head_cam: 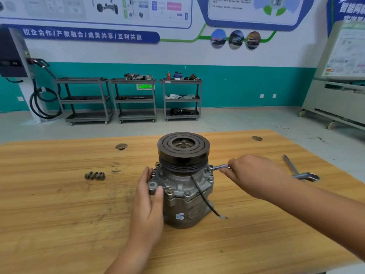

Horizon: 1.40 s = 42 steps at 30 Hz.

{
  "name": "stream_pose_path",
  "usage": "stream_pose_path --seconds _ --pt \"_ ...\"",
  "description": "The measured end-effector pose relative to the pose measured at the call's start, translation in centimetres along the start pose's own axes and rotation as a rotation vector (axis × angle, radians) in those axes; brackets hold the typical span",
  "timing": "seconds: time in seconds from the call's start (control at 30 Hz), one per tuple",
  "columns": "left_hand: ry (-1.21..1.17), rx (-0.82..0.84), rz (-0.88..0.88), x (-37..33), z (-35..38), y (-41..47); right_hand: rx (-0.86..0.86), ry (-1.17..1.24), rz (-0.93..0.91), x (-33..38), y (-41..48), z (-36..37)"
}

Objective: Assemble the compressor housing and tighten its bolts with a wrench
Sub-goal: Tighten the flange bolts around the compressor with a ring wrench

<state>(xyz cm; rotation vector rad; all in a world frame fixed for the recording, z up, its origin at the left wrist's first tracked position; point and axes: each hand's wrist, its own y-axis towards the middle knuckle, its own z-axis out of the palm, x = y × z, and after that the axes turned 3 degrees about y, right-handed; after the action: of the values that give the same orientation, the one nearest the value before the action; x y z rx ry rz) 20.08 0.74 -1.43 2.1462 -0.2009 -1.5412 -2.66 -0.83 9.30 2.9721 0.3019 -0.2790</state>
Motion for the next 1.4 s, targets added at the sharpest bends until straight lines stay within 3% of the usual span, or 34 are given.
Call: stream_pose_path --seconds 0.13,0.3,0.53,0.7,0.9,1.07,1.4 --pt "-0.118 -0.003 0.06 0.3 0.4 0.7 -0.014 0.022 -0.057 -1.2 0.9 0.0" --pt "-0.235 -0.07 0.13 1.0 1.1 1.1 0.168 0.148 -0.148 -2.6 1.8 -1.4" --pt "-0.251 -0.057 0.065 1.9 1.1 1.0 0.229 0.116 -0.041 0.7 0.8 -0.7" --pt "-0.171 -0.064 0.061 1.7 0.9 1.0 0.459 0.649 0.027 -0.7 -0.6 -1.0" --pt "-0.124 -0.062 0.034 2.0 0.3 1.3 0.189 0.358 -0.098 -5.1 0.4 -1.1" --pt "-0.169 -0.053 0.014 2.3 0.2 1.5 0.194 0.191 -0.323 -6.2 3.1 -1.0" --pt "-0.193 -0.008 -0.002 2.8 0.1 1.7 0.184 0.326 -0.388 -5.9 5.4 -0.9"
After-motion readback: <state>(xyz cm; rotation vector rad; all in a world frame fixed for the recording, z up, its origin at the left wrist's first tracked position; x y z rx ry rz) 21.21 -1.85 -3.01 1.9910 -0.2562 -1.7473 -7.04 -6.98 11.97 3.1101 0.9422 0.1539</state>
